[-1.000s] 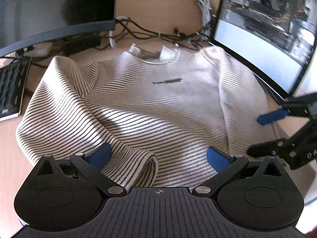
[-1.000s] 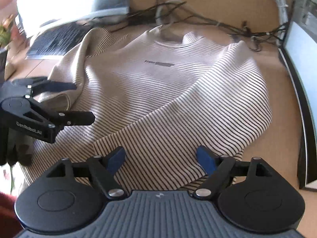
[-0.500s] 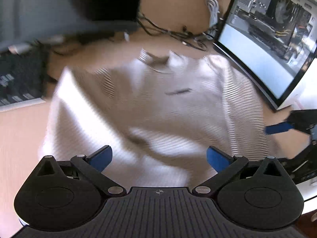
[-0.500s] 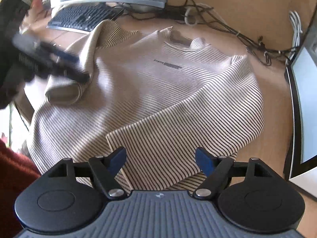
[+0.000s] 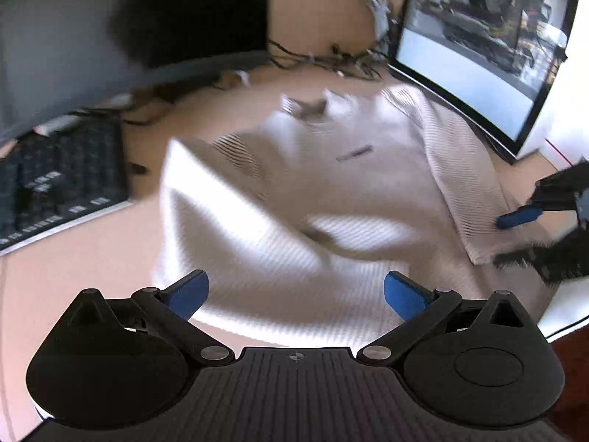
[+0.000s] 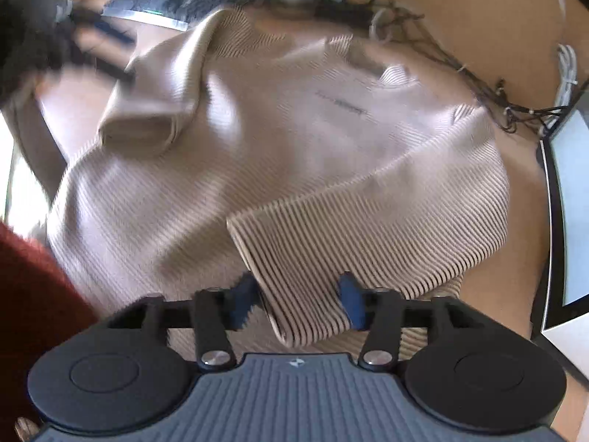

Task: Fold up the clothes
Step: 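Lift the sleeve with the right tool and fold it across the chest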

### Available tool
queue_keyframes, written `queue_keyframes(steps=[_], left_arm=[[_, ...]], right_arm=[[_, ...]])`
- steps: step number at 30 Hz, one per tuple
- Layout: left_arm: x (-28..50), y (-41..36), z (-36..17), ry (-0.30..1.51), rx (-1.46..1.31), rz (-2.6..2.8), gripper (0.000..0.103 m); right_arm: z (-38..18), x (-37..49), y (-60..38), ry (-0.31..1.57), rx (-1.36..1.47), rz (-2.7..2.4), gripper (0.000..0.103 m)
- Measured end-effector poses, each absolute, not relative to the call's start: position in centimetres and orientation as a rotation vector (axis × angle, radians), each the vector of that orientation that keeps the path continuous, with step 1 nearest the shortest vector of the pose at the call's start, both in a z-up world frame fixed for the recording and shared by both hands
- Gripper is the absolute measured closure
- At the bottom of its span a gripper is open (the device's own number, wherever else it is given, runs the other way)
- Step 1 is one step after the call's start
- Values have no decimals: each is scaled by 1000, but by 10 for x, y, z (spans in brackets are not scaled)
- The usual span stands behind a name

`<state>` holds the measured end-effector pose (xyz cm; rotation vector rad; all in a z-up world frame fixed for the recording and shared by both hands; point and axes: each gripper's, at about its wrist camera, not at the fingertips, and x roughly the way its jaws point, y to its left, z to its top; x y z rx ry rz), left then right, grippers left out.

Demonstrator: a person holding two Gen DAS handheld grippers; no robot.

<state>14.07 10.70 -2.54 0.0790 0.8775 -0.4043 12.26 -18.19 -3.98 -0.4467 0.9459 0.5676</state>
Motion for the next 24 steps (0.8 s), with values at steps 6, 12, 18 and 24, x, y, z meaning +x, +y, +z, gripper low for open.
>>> queue_keyframes(steps=[6, 12, 18, 24], left_arm=[[144, 85, -16, 827, 79, -461, 0], [163, 90, -15, 829, -59, -395, 0], [165, 101, -10, 810, -121, -374, 0], [164, 113, -11, 807, -204, -338, 0]], right_arm=[[19, 157, -233, 766, -275, 314, 93], [124, 183, -292, 445, -110, 85, 93], [157, 213, -291, 348, -86, 90, 101], [164, 226, -260, 327, -99, 166, 103]])
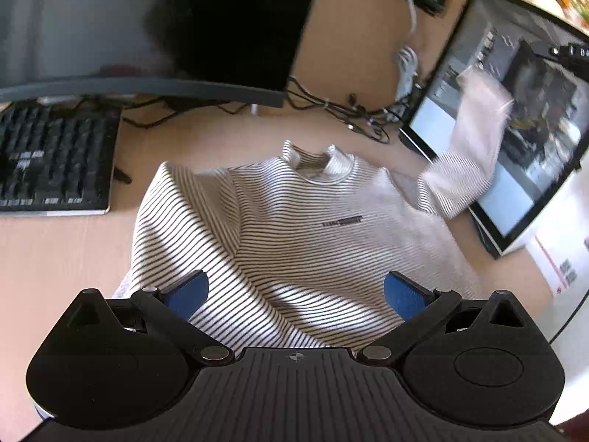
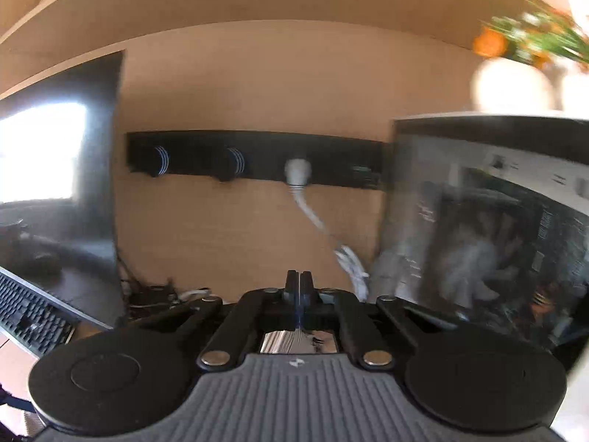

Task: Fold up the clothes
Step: 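Lift the sleeve with the right tool and fold it across the chest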

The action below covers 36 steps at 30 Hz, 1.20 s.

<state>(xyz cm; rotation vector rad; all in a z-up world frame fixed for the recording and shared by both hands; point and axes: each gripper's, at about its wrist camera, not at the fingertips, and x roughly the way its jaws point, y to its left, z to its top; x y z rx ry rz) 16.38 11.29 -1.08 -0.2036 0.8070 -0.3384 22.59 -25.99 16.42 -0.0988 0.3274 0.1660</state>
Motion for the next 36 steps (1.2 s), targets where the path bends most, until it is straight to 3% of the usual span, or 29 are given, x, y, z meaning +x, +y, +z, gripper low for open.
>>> queue_keyframes(steps=[7, 10, 14, 17, 20, 27, 28, 29, 30, 36], left_arm=[[165, 89, -7, 802, -184, -412, 0], [175, 71, -4, 802, -225, -457, 0], [190, 46, -5, 833, -234, -474, 0], [193, 33, -10, 872, -221, -463, 0], [188, 34, -15, 905, -212, -443, 0], [175, 68, -29, 962, -298, -299, 0], [175, 73, -31, 972, -322, -284, 0], [176, 78, -33, 982, -346, -271, 0], [176, 83, -35, 993, -369, -258, 0], [175, 96, -35, 980, -401, -250, 0]], right_arm=[[144, 231, -239, 391, -148, 233, 102], [116, 228, -245, 473, -170, 260, 97], [60, 221, -244, 571, -311, 293, 65], [15, 221, -231, 619, -450, 324, 62], [-19, 229, -218, 647, -531, 340, 49], [-74, 270, -218, 712, -604, 284, 45], [-72, 273, -222, 718, -549, 284, 46], [-69, 275, -226, 725, -489, 285, 61], [-61, 277, -231, 728, -413, 291, 92], [41, 284, -269, 552, -29, 239, 96]])
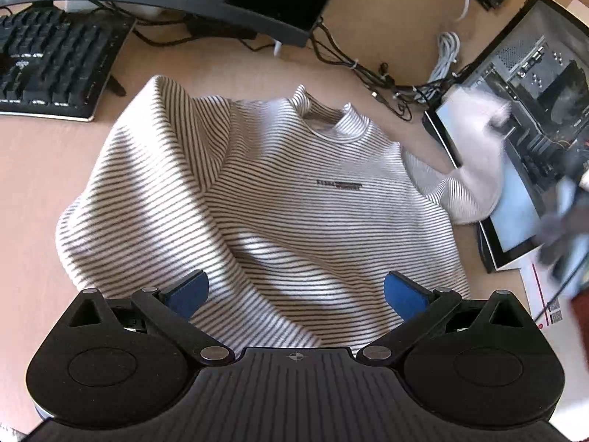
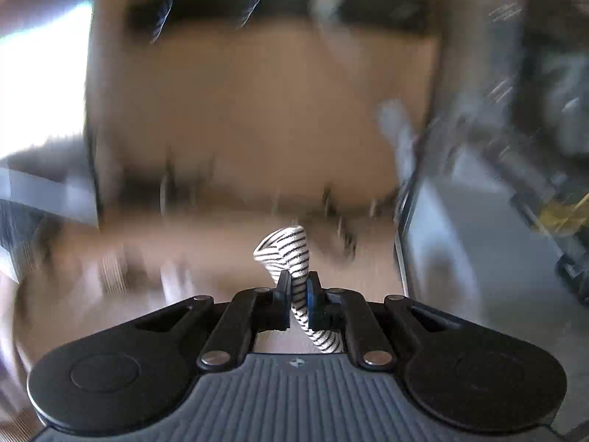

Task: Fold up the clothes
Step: 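Lift the sleeve with the right tool and fold it across the chest, then open the right tool to release the folded sleeve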

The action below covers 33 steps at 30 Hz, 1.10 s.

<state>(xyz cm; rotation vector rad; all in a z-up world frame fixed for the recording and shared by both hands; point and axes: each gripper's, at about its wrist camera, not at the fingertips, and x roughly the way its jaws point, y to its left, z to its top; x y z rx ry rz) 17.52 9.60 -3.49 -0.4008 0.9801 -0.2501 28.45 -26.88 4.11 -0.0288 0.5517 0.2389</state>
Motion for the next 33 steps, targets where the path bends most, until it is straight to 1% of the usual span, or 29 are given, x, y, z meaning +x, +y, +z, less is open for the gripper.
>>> queue_keyframes(steps=[3, 6, 10, 16, 20, 21, 22, 23, 24, 26, 30, 33], left_arm=[[174, 101, -33, 965, -410, -256, 0], [173, 106, -30, 952, -414, -258, 0], [165, 109, -24, 933, -368, -280, 0], [140, 101, -13, 918, -181, -324, 0], [124, 94, -16, 930, -61, -337, 0], [121, 93, -19, 935, -36, -331, 0], [118, 92, -21, 941, -13, -324, 0], [116, 92, -24, 945, 3, -319, 0], [114, 92, -26, 949, 17, -315, 0], [111, 91, -30, 949, 39, -318, 0], [105, 79, -34, 906, 151, -338, 0], [102, 70, -37, 872, 237, -350, 0]], right_arm=[[83, 281, -276, 485, 154, 295, 96], [95, 270, -259, 477, 238, 395, 96], [78, 265, -219, 535, 232, 475, 96], [35, 271, -169, 643, 232, 522, 96], [16, 270, -141, 688, 204, 530, 95], [13, 270, -136, 702, 204, 531, 90], [10, 271, -131, 718, 211, 538, 88], [8, 271, -128, 731, 232, 558, 80], [5, 271, -125, 741, 253, 577, 68], [8, 266, -123, 724, 280, 599, 57], [19, 259, -132, 691, 247, 570, 57], [12, 260, -155, 706, 230, 480, 57]])
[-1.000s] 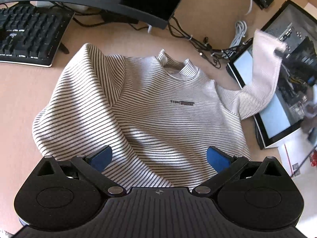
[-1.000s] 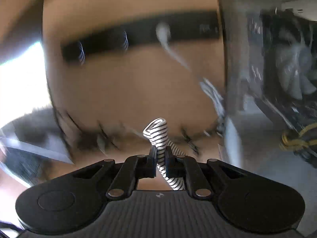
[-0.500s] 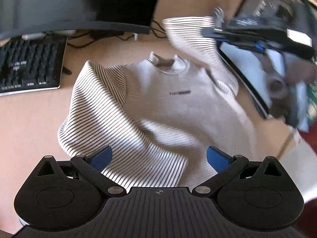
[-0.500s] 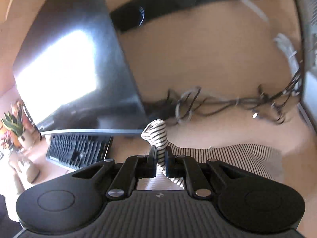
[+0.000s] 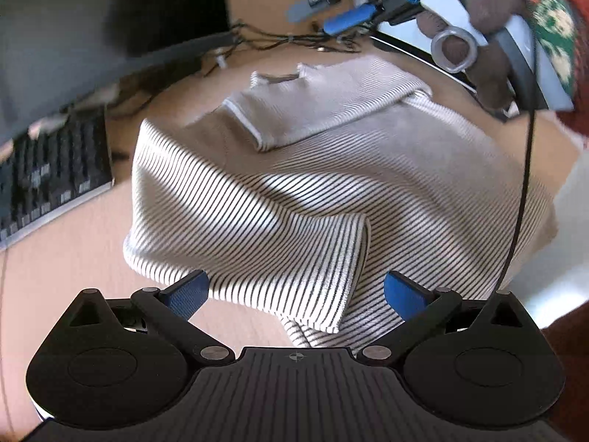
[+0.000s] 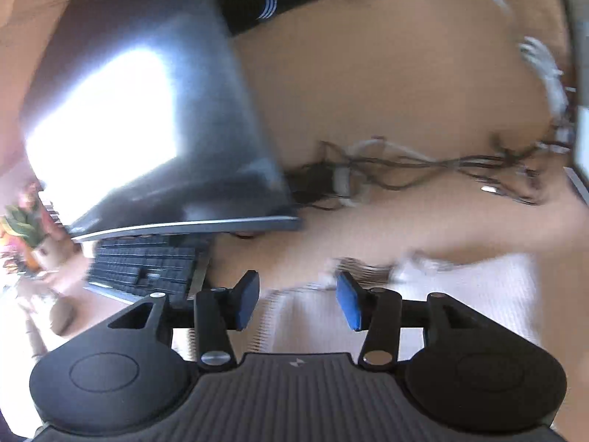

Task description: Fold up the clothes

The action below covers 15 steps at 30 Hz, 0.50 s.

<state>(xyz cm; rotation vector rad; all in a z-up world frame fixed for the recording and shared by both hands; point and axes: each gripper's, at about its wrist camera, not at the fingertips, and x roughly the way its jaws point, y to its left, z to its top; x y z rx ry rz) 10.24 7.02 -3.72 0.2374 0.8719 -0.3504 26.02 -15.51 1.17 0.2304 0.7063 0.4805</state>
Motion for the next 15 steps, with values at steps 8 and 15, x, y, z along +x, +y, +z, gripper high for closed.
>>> queue_keyframes(steps=[8, 15], left_arm=[[109, 71, -34, 885, 221, -330, 4], [119, 69, -32, 871, 234, -325, 17]], right_arm=[[-64, 257, -228, 838, 279, 236, 58], [-42, 232, -218, 821, 244, 340, 53]])
